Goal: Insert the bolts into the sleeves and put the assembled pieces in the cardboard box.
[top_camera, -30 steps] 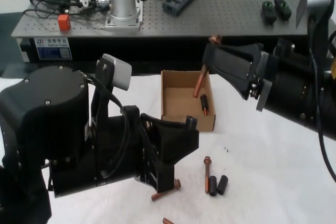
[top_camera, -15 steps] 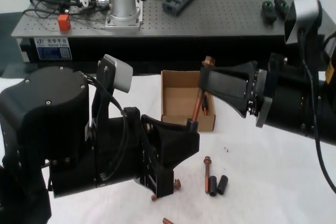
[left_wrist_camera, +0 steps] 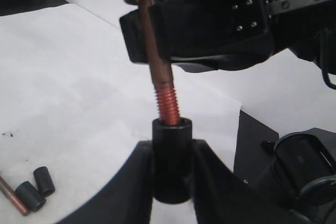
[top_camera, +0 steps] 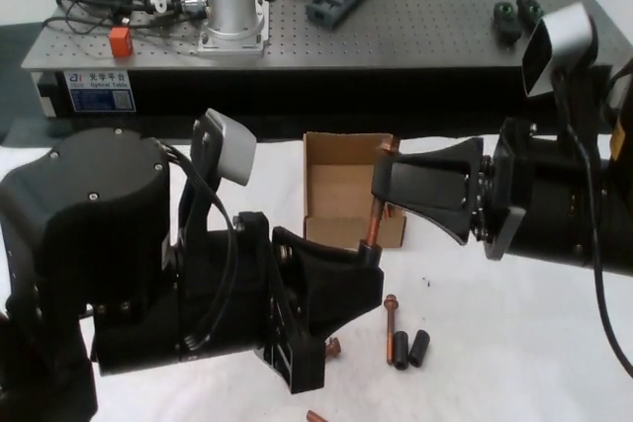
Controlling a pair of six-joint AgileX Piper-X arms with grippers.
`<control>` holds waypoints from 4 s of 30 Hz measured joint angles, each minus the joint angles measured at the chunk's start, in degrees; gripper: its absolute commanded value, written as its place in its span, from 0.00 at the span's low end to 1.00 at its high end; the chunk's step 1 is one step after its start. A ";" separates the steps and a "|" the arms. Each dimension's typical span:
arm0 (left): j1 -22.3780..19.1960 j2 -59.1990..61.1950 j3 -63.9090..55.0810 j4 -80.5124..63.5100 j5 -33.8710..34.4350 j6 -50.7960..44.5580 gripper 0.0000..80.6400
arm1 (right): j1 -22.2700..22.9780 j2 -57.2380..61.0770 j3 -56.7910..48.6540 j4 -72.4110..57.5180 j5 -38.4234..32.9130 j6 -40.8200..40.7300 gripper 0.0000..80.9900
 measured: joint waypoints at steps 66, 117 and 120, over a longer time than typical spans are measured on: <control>10.86 75.12 -78.79 37.97 -12.17 -9.73 0.38 | -26.01 7.06 -1.31 42.55 16.58 -16.81 0.04; 27.11 13.65 -23.79 38.84 -12.64 5.30 0.28 | -3.33 41.50 -21.83 51.18 36.34 -17.69 0.34; 27.11 13.65 -23.79 38.84 -12.50 5.30 0.28 | -3.34 41.51 -21.97 51.36 37.28 -18.53 0.32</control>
